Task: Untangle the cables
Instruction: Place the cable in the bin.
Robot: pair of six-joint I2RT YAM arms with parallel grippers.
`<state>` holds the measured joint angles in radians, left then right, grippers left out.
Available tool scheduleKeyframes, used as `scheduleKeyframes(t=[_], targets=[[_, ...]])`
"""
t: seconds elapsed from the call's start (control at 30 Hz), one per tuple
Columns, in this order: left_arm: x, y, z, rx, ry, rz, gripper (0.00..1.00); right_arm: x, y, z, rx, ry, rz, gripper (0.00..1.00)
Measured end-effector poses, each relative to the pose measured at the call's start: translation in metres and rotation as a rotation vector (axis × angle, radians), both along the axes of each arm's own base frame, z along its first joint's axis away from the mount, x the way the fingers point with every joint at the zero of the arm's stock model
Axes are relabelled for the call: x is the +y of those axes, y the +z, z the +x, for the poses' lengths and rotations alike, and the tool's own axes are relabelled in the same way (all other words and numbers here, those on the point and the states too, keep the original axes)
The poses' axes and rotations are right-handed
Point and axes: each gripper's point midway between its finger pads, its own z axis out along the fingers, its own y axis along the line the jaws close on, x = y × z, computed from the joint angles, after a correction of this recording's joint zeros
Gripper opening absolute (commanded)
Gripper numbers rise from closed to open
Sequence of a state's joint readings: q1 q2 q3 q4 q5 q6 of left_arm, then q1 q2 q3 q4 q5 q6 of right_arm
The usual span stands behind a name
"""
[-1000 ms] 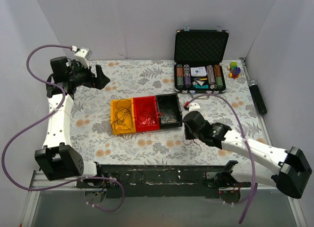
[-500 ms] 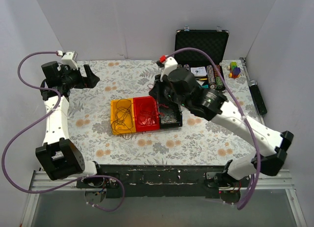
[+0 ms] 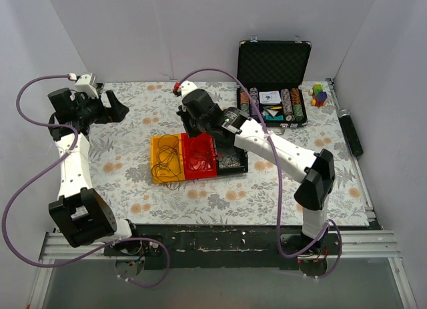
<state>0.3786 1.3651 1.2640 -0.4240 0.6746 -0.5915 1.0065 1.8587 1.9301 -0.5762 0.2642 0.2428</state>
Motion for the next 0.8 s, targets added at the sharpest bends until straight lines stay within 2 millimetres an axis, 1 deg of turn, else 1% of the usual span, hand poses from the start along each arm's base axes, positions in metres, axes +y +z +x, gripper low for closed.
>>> scheduleKeyframes(t=[0.03,0.13,0.2,0.33,0.43,0.57,0.6,0.7,0.77,0.8], targets=[[0.000,0.000,0.000,-0.002,-0.001,-0.001,0.96,0.000,-0.015,0.004,0.013,-0.005,-0.028,0.01],[-0.001,-0.006,-0.002,0.003,-0.009,-0.009,0.97,-0.007,-0.048,0.016,0.049,-0.032,-0.089,0.01],[-0.002,-0.009,-0.003,0.010,-0.014,-0.015,0.97,-0.011,-0.065,0.020,0.070,-0.043,-0.121,0.01],[-0.005,-0.008,-0.004,0.006,-0.028,-0.021,0.97,-0.012,-0.081,0.027,0.088,-0.053,-0.144,0.01],[-0.006,-0.007,-0.004,0.002,-0.036,-0.025,0.98,-0.005,-0.097,0.029,0.113,-0.043,-0.155,0.01],[-0.007,-0.006,-0.004,-0.003,-0.042,-0.026,0.98,0.006,-0.130,0.025,0.183,-0.015,-0.174,0.01],[-0.007,-0.005,-0.004,-0.004,-0.045,-0.027,0.98,0.008,-0.142,0.022,0.210,-0.007,-0.183,0.01],[-0.009,-0.005,-0.003,-0.013,-0.055,-0.029,0.98,0.012,-0.169,0.017,0.271,0.000,-0.205,0.01],[-0.010,-0.005,-0.004,-0.013,-0.060,-0.031,0.98,0.012,-0.182,0.013,0.303,0.002,-0.216,0.02],[-0.010,-0.006,-0.004,-0.013,-0.060,-0.032,0.98,0.012,-0.186,0.011,0.319,0.002,-0.219,0.08]])
